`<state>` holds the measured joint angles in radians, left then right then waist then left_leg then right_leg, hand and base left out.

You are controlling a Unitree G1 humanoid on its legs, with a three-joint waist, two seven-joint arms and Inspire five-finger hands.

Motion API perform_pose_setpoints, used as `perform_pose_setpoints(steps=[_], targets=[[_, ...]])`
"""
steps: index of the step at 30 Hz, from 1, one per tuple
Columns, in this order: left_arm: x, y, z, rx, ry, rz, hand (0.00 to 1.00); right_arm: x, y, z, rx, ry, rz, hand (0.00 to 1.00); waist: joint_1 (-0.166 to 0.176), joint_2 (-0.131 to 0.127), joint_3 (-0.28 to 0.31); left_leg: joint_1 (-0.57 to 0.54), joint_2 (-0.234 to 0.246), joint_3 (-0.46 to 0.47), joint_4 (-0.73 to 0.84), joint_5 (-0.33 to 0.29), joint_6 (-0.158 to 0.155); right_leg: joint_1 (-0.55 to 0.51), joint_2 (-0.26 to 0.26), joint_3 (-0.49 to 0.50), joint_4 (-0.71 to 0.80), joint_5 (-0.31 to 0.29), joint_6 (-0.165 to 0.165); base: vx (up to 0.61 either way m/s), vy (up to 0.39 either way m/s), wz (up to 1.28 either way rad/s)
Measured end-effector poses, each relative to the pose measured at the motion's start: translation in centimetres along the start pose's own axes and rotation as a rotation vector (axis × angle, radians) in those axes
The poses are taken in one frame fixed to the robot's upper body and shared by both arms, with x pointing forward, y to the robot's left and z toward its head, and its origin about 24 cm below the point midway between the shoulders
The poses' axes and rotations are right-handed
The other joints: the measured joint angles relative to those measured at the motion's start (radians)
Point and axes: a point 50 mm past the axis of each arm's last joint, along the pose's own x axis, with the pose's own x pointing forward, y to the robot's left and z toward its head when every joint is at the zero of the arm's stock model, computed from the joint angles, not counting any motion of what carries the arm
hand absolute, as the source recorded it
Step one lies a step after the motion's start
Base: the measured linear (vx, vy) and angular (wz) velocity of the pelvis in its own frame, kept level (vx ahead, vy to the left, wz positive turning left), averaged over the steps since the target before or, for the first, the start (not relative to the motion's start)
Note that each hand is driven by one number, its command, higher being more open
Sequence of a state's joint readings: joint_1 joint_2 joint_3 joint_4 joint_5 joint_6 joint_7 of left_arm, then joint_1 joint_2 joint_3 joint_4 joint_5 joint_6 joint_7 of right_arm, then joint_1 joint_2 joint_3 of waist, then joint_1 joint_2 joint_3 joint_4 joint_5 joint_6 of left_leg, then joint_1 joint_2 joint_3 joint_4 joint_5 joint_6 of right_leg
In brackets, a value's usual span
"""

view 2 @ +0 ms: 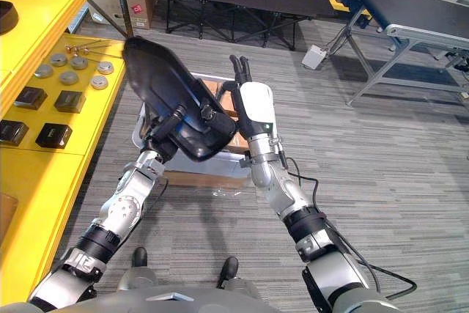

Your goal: Walk over and take three plastic housings, then place them on the shelf

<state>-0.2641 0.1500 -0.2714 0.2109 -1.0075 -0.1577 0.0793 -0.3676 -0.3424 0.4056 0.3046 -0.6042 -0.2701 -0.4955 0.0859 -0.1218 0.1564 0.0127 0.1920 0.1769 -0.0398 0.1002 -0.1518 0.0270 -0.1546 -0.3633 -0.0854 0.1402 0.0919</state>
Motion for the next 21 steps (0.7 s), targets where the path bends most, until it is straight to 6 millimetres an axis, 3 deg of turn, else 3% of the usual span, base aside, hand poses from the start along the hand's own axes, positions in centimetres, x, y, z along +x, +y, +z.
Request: perform_pose_setpoints(steps=[6, 9, 14, 17, 21], targets=[[-0.8, -1.1, 2.9, 0.195, -0.196, 0.031, 0.00, -0.9, -0.1, 1.9, 0.189, 0.015, -0.043, 1.00, -0.010, 0.022, -0.043, 0.015, -0.001, 0.010, -0.006, -0.001, -0.001, 0.000, 0.000, -0.005, 0.000, -0.008, -0.009, 0.01, 0.001, -0.03], [-1.1, -0.4, 4.7, 0.429, -0.305, 0.140, 0.00, -0.8, -2.3, 3.3, 0.300, -0.019, -0.154, 1.00, -0.020, 0.045, -0.057, 0.026, -0.001, 0.015, -0.008, -0.001, -0.001, 0.005, 0.000, -0.005, 0.000, -0.015, -0.019, 0.00, 0.000, -0.03], [-2.5, 1.5, 6.5, 0.870, -0.375, 0.277, 0.00, -0.9, -6.5, 3.4, 0.449, -0.025, -0.366, 1.00, -0.039, 0.056, -0.079, 0.039, 0.000, 0.026, -0.015, -0.004, -0.004, 0.010, 0.000, -0.005, -0.001, -0.019, -0.021, 0.01, 0.001, -0.07], [-3.8, 1.6, 7.1, 1.064, -0.380, 0.259, 0.00, -2.5, -7.8, 2.9, 0.529, -0.002, -0.435, 1.00, -0.040, 0.061, -0.083, 0.047, 0.001, 0.039, -0.016, -0.010, -0.005, 0.010, -0.001, -0.004, 0.000, -0.019, -0.022, 0.02, 0.003, -0.10], [-5.2, 1.9, 6.6, 1.134, -0.352, 0.259, 0.00, -5.9, -6.9, 2.2, 0.595, 0.103, -0.385, 1.00, -0.065, 0.089, -0.100, 0.050, 0.002, 0.051, -0.016, -0.018, -0.006, 0.006, 0.000, 0.003, 0.000, -0.017, -0.017, 0.04, 0.005, -0.07]])
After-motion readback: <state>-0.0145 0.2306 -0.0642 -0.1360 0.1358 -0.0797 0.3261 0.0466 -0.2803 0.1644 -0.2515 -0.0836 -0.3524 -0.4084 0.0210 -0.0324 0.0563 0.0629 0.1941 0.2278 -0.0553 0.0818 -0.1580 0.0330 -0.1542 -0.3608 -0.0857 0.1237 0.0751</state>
